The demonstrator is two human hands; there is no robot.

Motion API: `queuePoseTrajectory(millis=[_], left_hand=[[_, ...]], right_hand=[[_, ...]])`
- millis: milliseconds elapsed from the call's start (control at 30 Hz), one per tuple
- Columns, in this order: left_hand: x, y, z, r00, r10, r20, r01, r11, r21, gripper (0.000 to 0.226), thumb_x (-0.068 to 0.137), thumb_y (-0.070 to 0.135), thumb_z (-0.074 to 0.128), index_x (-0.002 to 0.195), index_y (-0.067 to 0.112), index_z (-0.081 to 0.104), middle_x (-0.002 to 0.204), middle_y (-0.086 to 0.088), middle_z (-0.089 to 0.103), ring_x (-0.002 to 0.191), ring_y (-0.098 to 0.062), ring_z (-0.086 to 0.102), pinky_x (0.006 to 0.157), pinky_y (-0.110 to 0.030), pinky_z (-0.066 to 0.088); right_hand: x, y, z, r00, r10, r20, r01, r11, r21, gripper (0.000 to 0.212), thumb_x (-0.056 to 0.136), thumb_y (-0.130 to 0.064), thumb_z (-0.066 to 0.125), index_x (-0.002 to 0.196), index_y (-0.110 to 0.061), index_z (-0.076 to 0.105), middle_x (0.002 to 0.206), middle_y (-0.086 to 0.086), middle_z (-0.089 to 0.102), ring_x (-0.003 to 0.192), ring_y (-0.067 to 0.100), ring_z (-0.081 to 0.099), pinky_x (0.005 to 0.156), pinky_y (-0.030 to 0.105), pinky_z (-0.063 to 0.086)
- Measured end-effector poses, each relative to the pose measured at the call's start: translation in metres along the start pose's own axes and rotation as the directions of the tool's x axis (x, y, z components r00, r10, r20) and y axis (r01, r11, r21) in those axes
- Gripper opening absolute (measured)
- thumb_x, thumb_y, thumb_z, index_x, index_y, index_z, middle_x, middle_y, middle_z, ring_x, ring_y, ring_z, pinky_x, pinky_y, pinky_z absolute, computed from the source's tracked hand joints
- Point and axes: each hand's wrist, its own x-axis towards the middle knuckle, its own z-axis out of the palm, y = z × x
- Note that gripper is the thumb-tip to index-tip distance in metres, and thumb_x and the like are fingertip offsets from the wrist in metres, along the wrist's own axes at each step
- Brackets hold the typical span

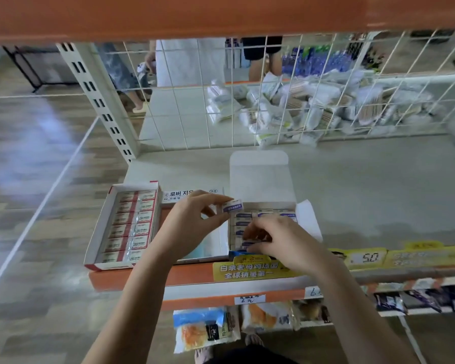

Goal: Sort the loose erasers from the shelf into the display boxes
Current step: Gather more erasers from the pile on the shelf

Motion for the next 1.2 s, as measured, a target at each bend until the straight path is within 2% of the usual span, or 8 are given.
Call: queuePoseTrajectory(millis=[267, 433, 600, 767, 933, 1067, 1200], left_hand=[[0.0022, -0.0017, -0.0009, 1.0, 0.002, 0.023, -0.002, 1.0, -0.001, 0.03, 0.086, 0.025, 0.064, 0.115, 0.029, 0.063, 0.095, 0.018, 0.055, 0.083, 0.0, 0.058, 0.076, -0.019, 0.051], [0.0025, -0.0021, -0.0018, 1.0, -0.001, 0.018, 0.001, 1.0, 0.013, 0.03, 0.086, 0.028, 0.063, 0.116, 0.03, 0.063, 0.094, 0.02, 0.054, 0.083, 0.0, 0.057, 0.068, -0.009, 0.046], [0.0032, -0.0013, -0.0027, 1.0, -0.007, 0.025, 0.006, 1.0, 0.022, 0.03, 0.086, 0.028, 0.063, 0.116, 0.029, 0.063, 0.095, 0.02, 0.053, 0.084, -0.001, 0.057, 0.07, -0.013, 0.047], [0.0024, 0.0009, -0.0024, 0.999, 0.008, 0.045, -0.009, 1.0, 0.03, 0.03, 0.086, 0.027, 0.063, 0.116, 0.029, 0.063, 0.096, 0.019, 0.055, 0.083, 0.0, 0.057, 0.077, -0.021, 0.052], [0.0042, 0.0024, -0.002, 0.997, 0.043, 0.061, -0.049, 0.995, 0.09, 0.03, 0.086, 0.028, 0.063, 0.116, 0.031, 0.063, 0.093, 0.023, 0.053, 0.082, 0.006, 0.055, 0.073, -0.014, 0.048], [0.0049, 0.003, -0.0022, 0.995, 0.068, 0.07, -0.077, 0.988, 0.136, 0.029, 0.086, 0.03, 0.062, 0.115, 0.033, 0.063, 0.091, 0.024, 0.053, 0.081, 0.008, 0.053, 0.069, -0.011, 0.044], [0.0053, 0.0051, -0.0013, 0.991, 0.089, 0.097, -0.107, 0.973, 0.203, 0.028, 0.086, 0.032, 0.062, 0.114, 0.032, 0.063, 0.095, 0.021, 0.056, 0.084, 0.002, 0.055, 0.069, -0.01, 0.042]], right_hand=[[0.0003, 0.0008, 0.001, 0.996, 0.024, 0.083, -0.028, 0.999, 0.038, 0.021, 0.089, -0.026, 0.061, 0.109, -0.03, 0.064, 0.108, -0.017, 0.064, 0.094, -0.001, 0.058, 0.078, 0.013, 0.045], [0.0016, -0.0011, 0.0008, 0.997, 0.029, 0.068, -0.031, 0.999, 0.025, 0.02, 0.092, -0.023, 0.057, 0.109, -0.028, 0.065, 0.109, -0.014, 0.065, 0.094, 0.0, 0.058, 0.08, 0.014, 0.047], [0.0037, -0.0006, 0.001, 0.998, 0.029, 0.055, -0.029, 1.0, -0.005, 0.017, 0.09, -0.02, 0.059, 0.103, -0.027, 0.067, 0.106, -0.011, 0.066, 0.092, 0.003, 0.06, 0.078, 0.014, 0.047], [0.0052, -0.003, -0.0009, 0.996, 0.045, 0.081, -0.043, 0.999, -0.022, 0.017, 0.092, -0.026, 0.056, 0.105, -0.027, 0.068, 0.105, -0.01, 0.066, 0.09, 0.006, 0.06, 0.077, 0.019, 0.049], [0.0067, -0.0062, -0.0008, 0.993, 0.056, 0.101, -0.053, 0.998, -0.033, 0.018, 0.092, -0.03, 0.056, 0.106, -0.026, 0.068, 0.106, -0.009, 0.066, 0.091, 0.007, 0.06, 0.08, 0.022, 0.05], [0.006, -0.0052, 0.0014, 0.993, 0.076, 0.093, -0.075, 0.997, -0.012, 0.02, 0.093, -0.032, 0.054, 0.108, -0.028, 0.067, 0.105, -0.01, 0.066, 0.09, 0.006, 0.059, 0.077, 0.02, 0.048], [0.0007, -0.0049, 0.0002, 0.991, 0.079, 0.107, -0.08, 0.997, 0.003, 0.021, 0.094, -0.03, 0.052, 0.11, -0.029, 0.066, 0.108, -0.012, 0.066, 0.093, 0.005, 0.06, 0.083, 0.022, 0.048]])
